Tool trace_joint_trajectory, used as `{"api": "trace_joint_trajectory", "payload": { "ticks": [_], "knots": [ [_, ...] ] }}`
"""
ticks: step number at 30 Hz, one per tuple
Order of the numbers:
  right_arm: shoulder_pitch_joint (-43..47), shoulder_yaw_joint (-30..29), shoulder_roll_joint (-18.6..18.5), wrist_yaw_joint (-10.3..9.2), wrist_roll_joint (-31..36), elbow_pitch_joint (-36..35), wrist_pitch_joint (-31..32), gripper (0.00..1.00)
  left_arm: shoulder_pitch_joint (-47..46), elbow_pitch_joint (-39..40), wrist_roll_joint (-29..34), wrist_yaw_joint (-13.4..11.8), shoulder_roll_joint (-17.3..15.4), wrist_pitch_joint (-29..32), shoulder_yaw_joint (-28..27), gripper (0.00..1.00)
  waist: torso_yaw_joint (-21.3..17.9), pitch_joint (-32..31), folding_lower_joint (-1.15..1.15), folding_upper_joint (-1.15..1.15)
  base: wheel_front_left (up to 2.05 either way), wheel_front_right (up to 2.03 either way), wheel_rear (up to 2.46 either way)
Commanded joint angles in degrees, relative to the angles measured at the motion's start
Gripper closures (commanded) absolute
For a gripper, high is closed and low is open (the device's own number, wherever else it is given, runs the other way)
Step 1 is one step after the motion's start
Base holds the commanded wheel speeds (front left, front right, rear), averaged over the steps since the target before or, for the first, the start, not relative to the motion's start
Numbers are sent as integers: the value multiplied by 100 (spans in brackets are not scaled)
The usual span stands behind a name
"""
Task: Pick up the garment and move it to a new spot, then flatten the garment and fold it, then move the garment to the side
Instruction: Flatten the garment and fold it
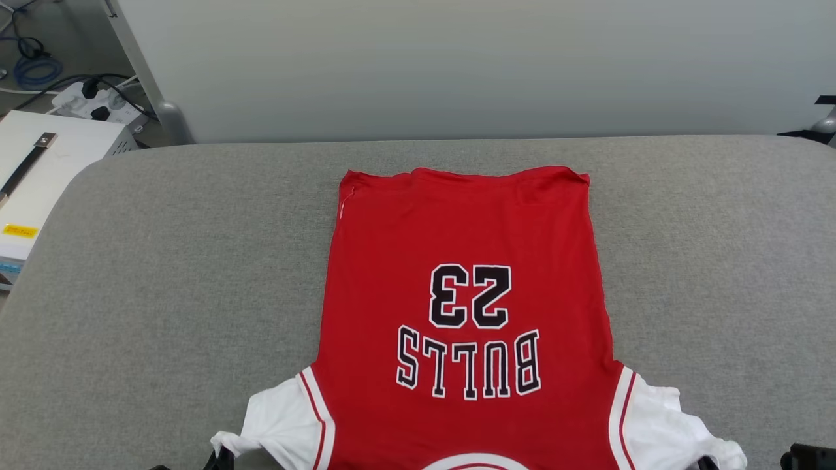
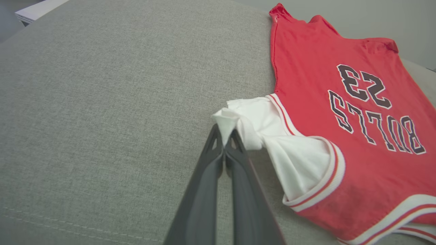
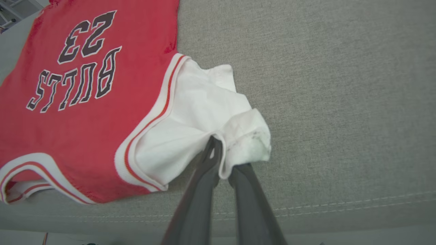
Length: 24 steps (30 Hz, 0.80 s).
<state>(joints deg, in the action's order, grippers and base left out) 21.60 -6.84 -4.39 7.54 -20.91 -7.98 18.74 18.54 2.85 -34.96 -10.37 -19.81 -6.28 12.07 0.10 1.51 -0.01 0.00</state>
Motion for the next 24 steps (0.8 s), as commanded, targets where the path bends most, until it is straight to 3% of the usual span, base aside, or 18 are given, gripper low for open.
{"api": "trace_joint_trajectory", "payload": {
  "ticks": [1,6,10,18,24],
  "knots": [
    [-201,-8,7,-5,-8,-111,-126,0,-126,38,85,18,25,-40,53,100,63,-9,1,0,0,0,0],
    [-665,-130,-16,-5,72,-403,-422,0,-305,78,254,11,102,-185,196,100,195,52,1,0,0,0,0],
    [-1438,-372,-127,-5,71,-202,-443,0,-504,159,353,-4,181,-296,273,100,328,260,1,0,0,0,0],
    [-3479,-661,-975,-5,-180,1452,-14,0,-1311,286,599,172,419,-397,660,100,894,1057,1,0,0,0,0],
    [-5238,-247,-1575,-5,-285,2814,655,0,-1968,334,833,296,645,-587,894,100,1225,1802,1,0,0,0,0]
  ]
}}
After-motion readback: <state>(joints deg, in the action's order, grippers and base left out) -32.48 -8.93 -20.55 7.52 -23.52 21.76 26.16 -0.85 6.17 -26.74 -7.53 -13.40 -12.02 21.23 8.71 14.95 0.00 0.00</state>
